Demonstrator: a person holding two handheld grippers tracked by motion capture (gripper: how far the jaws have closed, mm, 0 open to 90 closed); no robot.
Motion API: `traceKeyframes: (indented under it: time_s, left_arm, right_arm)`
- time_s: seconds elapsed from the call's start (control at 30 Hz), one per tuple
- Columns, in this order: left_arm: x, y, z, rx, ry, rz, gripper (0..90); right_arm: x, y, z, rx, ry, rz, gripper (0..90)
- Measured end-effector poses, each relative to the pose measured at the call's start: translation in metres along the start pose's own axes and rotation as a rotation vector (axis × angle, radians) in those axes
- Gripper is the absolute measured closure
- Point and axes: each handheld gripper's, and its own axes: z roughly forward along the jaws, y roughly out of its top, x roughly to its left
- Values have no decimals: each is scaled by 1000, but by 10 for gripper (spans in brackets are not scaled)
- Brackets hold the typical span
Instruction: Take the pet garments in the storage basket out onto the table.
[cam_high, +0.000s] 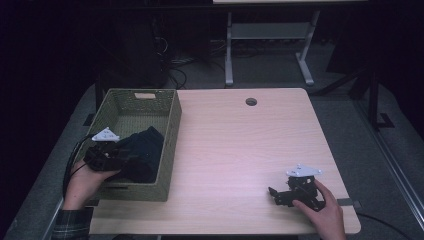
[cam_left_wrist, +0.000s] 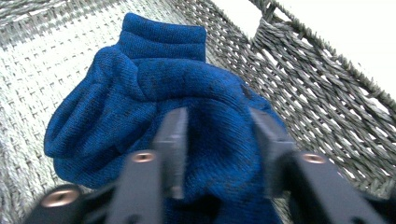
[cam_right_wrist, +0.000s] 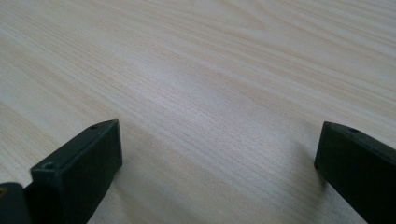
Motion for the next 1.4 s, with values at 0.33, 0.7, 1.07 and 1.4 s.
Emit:
traceKeyframes:
  time_s: [0.33,0.7,1.07,1.4]
  left_arm:
    - [7,4,-10,-77,-28,-63,759]
    - [14,11,-30,-219,-49,-97,762]
    - [17,22,-48,-308,-58,-113,764]
    - [20,37,-68,-377,-56,-105,765]
  right_arm:
    - [0,0,0,0,0,0,5]
    - [0,0,0,0,0,0,5]
    - [0,0,0,1,0,-2,5]
    - [0,0,0,0,0,0,4]
